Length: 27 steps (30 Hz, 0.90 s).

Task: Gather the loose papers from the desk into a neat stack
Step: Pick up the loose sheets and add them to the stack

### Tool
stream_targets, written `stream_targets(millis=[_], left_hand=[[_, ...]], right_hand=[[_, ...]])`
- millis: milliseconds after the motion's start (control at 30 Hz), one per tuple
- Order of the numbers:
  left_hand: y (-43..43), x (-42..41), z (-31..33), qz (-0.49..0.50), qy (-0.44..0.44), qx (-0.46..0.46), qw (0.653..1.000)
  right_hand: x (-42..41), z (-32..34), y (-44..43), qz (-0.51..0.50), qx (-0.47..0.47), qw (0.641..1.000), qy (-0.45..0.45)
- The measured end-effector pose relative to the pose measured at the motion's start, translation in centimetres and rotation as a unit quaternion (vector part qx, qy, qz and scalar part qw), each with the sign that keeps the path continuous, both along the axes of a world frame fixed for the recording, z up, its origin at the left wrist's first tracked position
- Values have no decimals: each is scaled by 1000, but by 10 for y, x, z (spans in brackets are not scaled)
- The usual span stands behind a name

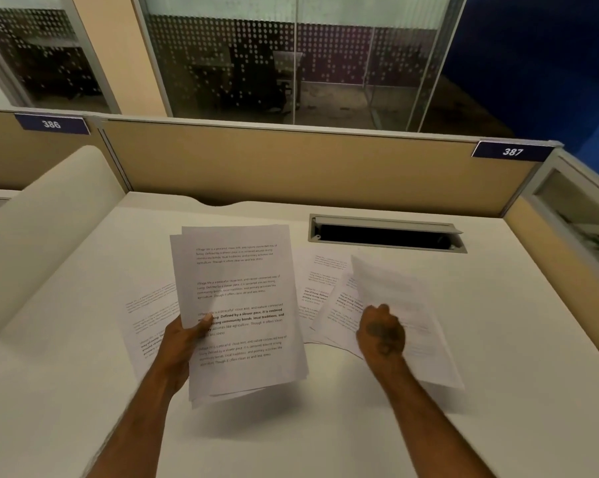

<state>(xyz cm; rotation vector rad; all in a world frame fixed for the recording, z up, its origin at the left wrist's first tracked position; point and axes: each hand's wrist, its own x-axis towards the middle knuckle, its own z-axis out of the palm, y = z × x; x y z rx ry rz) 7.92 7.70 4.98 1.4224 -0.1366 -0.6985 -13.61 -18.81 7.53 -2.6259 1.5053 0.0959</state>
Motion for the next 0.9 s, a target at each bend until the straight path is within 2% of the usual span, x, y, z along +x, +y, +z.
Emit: stream_targets(millis=[133, 200, 267, 333, 400, 467, 600, 700, 800, 900], left_hand=[[2, -1, 0, 2, 1, 2, 1000], [2, -2, 0, 2, 4, 1, 1000], [1, -2, -1, 4, 5, 0, 1000], [-1, -2, -1, 7, 4, -4, 1000], [-3, -3, 0, 5, 3, -6, 1000], [-6, -4, 0, 3, 1, -6, 1000], [-11, -5, -2, 4, 5, -2, 1000], [-13, -2, -2, 5, 9, 1, 1000], [-14, 1, -2, 7, 8, 4, 1000], [-14, 5, 0, 12, 2, 8, 1000]], right_hand=[[2, -46, 12, -8, 102, 995, 7], [1, -54, 9, -58, 183, 981, -38], [-9, -55, -5, -140, 224, 958, -114], [-30, -58, -30, -223, 196, 944, -146], [-58, -62, -51, -296, 153, 937, -106], [-78, -66, -62, -338, 151, 926, -77], [-90, -74, -77, -368, 201, 899, -126], [-91, -78, -87, -354, 242, 884, -188], [-86, -77, -96, -339, 247, 882, -215], [-71, -77, -110, -334, 256, 864, -277]])
